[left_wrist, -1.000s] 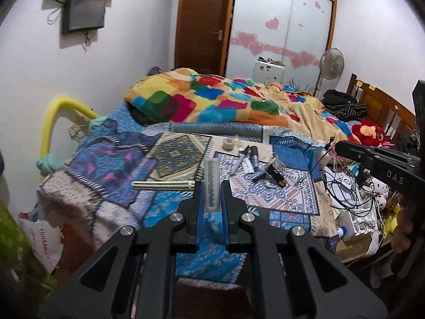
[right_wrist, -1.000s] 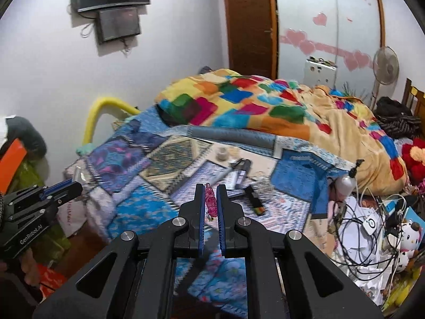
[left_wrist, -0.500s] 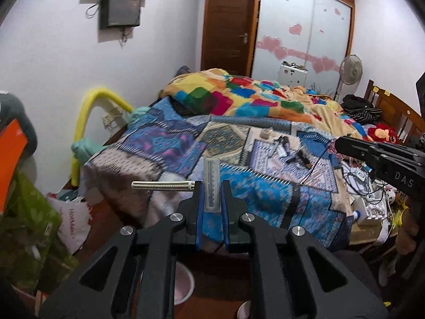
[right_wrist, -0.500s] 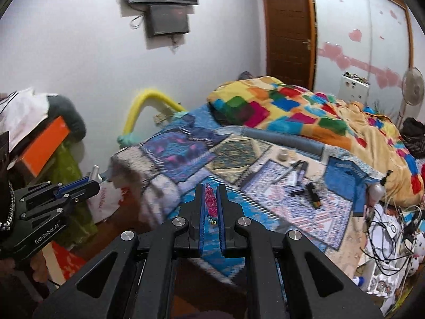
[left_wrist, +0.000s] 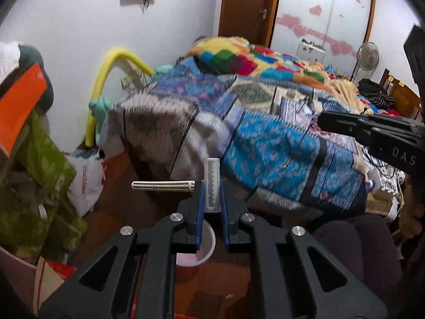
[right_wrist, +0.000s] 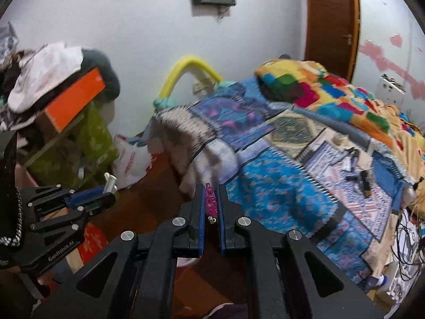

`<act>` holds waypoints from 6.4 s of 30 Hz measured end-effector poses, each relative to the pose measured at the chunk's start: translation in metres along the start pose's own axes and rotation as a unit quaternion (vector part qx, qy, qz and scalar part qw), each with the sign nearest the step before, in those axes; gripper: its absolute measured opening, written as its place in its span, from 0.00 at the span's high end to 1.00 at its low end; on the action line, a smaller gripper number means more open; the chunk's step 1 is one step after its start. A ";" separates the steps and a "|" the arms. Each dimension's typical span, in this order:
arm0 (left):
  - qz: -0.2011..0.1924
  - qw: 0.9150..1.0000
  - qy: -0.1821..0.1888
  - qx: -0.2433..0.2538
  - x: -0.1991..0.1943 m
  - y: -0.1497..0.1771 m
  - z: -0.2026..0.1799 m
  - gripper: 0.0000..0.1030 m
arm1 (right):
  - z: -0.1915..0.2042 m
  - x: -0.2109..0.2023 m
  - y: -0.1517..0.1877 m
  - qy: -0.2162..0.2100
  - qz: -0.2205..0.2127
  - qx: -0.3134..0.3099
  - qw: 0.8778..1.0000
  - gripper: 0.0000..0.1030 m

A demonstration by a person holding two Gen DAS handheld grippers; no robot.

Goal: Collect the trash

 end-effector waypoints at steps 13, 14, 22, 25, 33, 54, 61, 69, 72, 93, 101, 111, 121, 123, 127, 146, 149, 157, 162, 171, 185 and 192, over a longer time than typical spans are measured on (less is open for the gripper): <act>0.122 0.991 0.004 -0.049 0.089 0.060 0.031 0.89 | 0.030 0.105 0.030 -0.053 0.127 -0.006 0.990 0.93; 0.131 0.990 0.003 -0.053 0.096 0.064 0.033 0.89 | 0.031 0.113 0.032 -0.056 0.137 -0.005 0.989 0.93; 0.199 0.977 0.000 -0.078 0.146 0.089 0.043 0.89 | 0.028 0.186 0.054 -0.087 0.227 0.018 0.970 0.92; 0.221 0.972 -0.002 -0.082 0.163 0.097 0.045 0.89 | 0.027 0.210 0.060 -0.095 0.251 0.028 0.963 0.92; 0.268 0.959 -0.006 -0.096 0.202 0.114 0.054 0.89 | 0.029 0.264 0.073 -0.108 0.309 0.042 0.944 0.92; 0.270 0.956 -0.013 -0.113 0.222 0.094 0.061 0.89 | 0.002 0.242 0.065 -0.089 0.296 0.041 0.950 0.68; 0.222 0.969 -0.036 -0.103 0.179 0.076 0.061 0.89 | 0.009 0.214 0.059 -0.074 0.266 0.017 0.961 0.68; 0.146 0.983 -0.065 -0.087 0.109 0.047 0.054 0.88 | 0.020 0.162 0.044 -0.059 0.201 -0.004 0.978 0.68; 0.115 0.987 -0.072 -0.084 0.086 0.036 0.052 0.88 | 0.022 0.140 0.039 -0.053 0.173 -0.010 0.984 0.68; -0.087 0.995 -0.042 -0.022 -0.055 -0.048 -0.054 0.87 | -0.017 -0.045 0.001 -0.013 -0.063 0.002 0.998 0.68; -0.135 0.991 -0.004 -0.007 -0.066 -0.081 -0.113 0.68 | -0.061 -0.103 -0.001 0.035 -0.130 0.021 0.991 0.68; -0.143 0.989 0.022 0.039 -0.044 -0.112 -0.189 0.34 | -0.133 -0.149 0.003 0.127 -0.178 0.058 0.974 0.39; -0.110 0.989 0.065 0.068 0.007 -0.141 -0.248 0.33 | -0.208 -0.141 0.016 0.173 -0.151 0.106 0.968 0.36; -0.102 0.989 0.071 0.076 0.021 -0.146 -0.259 0.33 | -0.219 -0.140 0.021 0.178 -0.144 0.110 0.967 0.36; -0.083 0.989 0.079 0.091 0.053 -0.154 -0.280 0.33 | -0.247 -0.129 0.027 0.181 -0.126 0.124 0.967 0.36; 0.005 0.993 0.082 0.085 0.203 -0.150 -0.294 0.33 | -0.338 -0.012 0.041 0.121 -0.040 0.183 0.975 0.44; 0.018 0.993 0.078 0.083 0.224 -0.146 -0.292 0.33 | -0.345 0.014 0.042 0.113 -0.022 0.178 0.977 0.49; 0.048 0.992 0.088 0.078 0.261 -0.133 -0.288 0.33 | -0.375 0.082 0.045 0.102 0.036 0.177 0.978 0.64; 0.062 0.990 0.095 0.081 0.273 -0.127 -0.289 0.34 | -0.378 0.095 0.046 0.111 0.044 0.161 0.980 0.68; 0.051 0.988 0.109 0.095 0.271 -0.143 -0.305 0.34 | -0.361 0.076 0.054 0.111 0.025 0.145 0.983 0.76; 0.065 0.969 0.191 0.142 0.306 -0.189 -0.398 0.34 | -0.391 0.019 0.077 0.151 -0.005 0.206 0.967 0.76; 0.080 0.962 0.189 0.179 0.342 -0.194 -0.440 0.41 | -0.410 0.008 0.082 0.161 -0.019 0.230 0.960 0.76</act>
Point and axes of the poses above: each gripper's, at about its wrist camera, not at the fingertips, and x roughly the way its jaws point, z to its left, y to its underside, the point moved 1 cm from there along x, roughly the way its jaws point, and after that the axes turned 5 degrees about -y, right-handed, at the moved point
